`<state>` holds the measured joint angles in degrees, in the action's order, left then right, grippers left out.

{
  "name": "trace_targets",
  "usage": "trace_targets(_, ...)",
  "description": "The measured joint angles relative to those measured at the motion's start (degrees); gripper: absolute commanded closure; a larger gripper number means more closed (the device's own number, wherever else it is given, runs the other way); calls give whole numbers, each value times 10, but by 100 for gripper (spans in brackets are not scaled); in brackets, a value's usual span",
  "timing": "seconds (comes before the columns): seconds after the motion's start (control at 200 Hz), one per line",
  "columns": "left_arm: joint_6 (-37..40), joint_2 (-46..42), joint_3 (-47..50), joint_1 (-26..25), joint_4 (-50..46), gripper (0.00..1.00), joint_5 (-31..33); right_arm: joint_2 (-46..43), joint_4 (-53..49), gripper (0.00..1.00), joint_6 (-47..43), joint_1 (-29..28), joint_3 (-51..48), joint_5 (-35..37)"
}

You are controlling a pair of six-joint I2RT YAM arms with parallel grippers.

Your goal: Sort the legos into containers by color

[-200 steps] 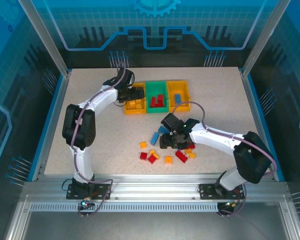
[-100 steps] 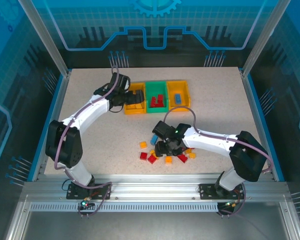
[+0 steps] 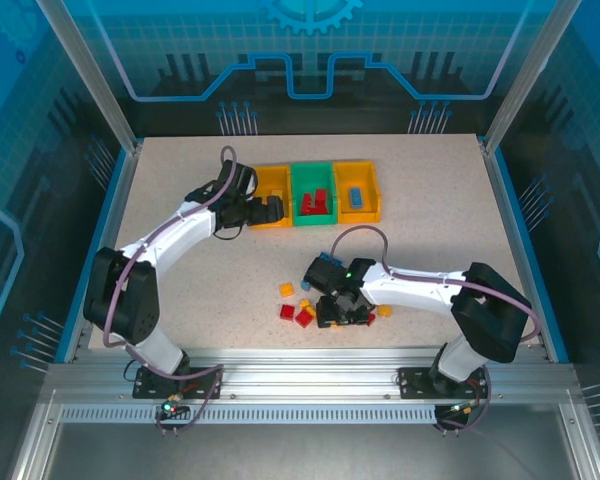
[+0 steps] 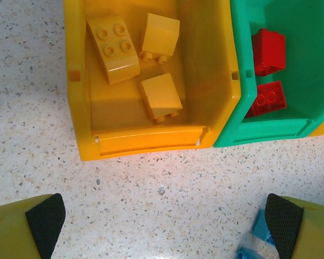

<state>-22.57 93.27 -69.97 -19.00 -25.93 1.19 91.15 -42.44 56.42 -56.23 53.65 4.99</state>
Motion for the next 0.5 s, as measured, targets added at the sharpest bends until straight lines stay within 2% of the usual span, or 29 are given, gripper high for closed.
trace_targets(0.38, 0, -44, 45, -13, 9, 1, 10, 38, -4, 65, -10, -1, 8, 27)
trace_targets(0.5, -1, -65, 68, -15, 10, 1, 16, 27, -13, 70, -14, -7, 19, 40)
